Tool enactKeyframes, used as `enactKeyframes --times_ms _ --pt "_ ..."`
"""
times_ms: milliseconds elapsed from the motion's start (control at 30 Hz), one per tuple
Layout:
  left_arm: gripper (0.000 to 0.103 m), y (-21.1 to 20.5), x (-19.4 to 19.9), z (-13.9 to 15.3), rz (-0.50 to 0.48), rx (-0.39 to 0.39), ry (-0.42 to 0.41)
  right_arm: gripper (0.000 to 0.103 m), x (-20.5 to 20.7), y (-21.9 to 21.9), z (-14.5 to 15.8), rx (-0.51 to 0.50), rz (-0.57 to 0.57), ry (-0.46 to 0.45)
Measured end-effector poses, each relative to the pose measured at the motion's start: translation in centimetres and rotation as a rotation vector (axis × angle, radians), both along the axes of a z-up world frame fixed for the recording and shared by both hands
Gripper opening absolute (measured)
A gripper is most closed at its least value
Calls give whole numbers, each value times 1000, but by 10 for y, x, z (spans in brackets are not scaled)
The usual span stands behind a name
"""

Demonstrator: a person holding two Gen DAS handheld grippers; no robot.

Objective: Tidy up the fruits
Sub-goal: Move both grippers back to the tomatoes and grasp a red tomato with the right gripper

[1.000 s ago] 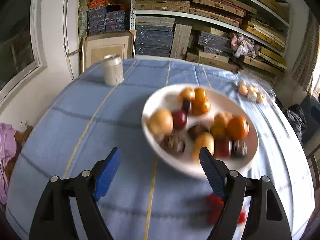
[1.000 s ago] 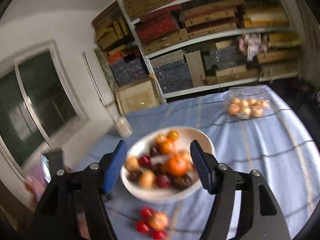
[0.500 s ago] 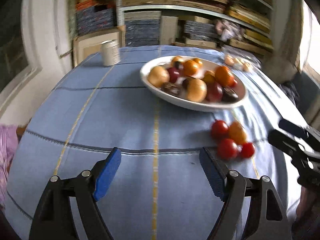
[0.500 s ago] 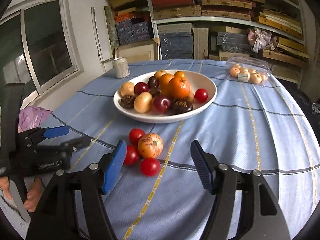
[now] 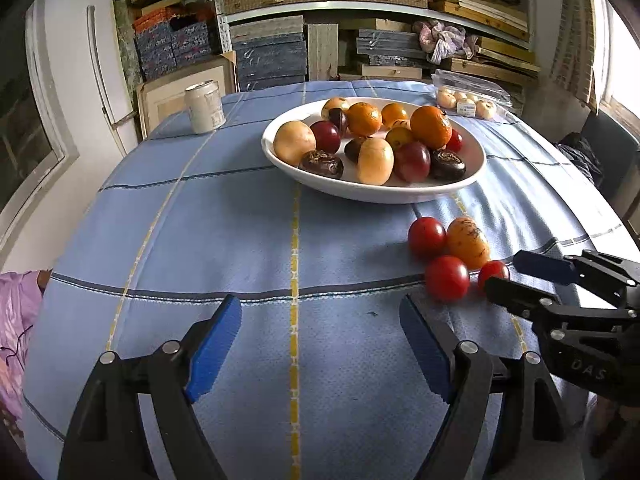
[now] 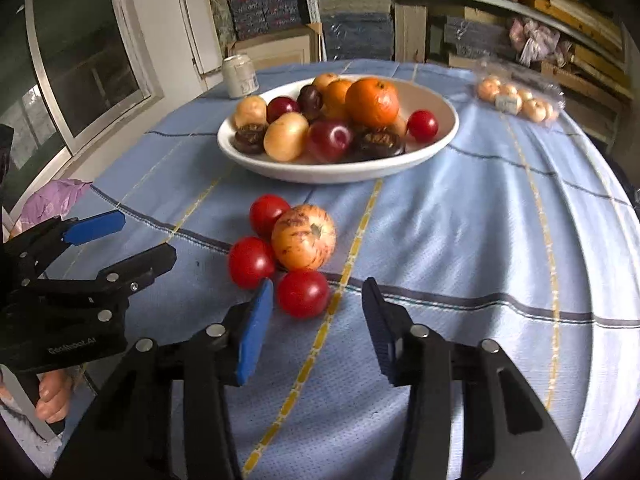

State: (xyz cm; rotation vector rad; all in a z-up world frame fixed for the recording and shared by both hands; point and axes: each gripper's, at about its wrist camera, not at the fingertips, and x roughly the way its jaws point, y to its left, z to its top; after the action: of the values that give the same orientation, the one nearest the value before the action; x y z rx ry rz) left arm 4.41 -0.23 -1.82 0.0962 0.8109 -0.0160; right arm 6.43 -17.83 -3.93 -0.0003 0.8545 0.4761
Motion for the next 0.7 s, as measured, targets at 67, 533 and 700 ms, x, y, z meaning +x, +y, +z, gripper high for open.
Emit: enactKeyframes --times_ms 67,533,700 --pt "82 -2 -2 1 -6 4 -5 45 0 2 0 0 10 -2" --pt "82 -34 -5 5 -138 -6 -18 26 4 -56 24 164 -144 -39" --pt "83 -59 10 -10 -184 38 18 26 11 -74 22 230 -197 3"
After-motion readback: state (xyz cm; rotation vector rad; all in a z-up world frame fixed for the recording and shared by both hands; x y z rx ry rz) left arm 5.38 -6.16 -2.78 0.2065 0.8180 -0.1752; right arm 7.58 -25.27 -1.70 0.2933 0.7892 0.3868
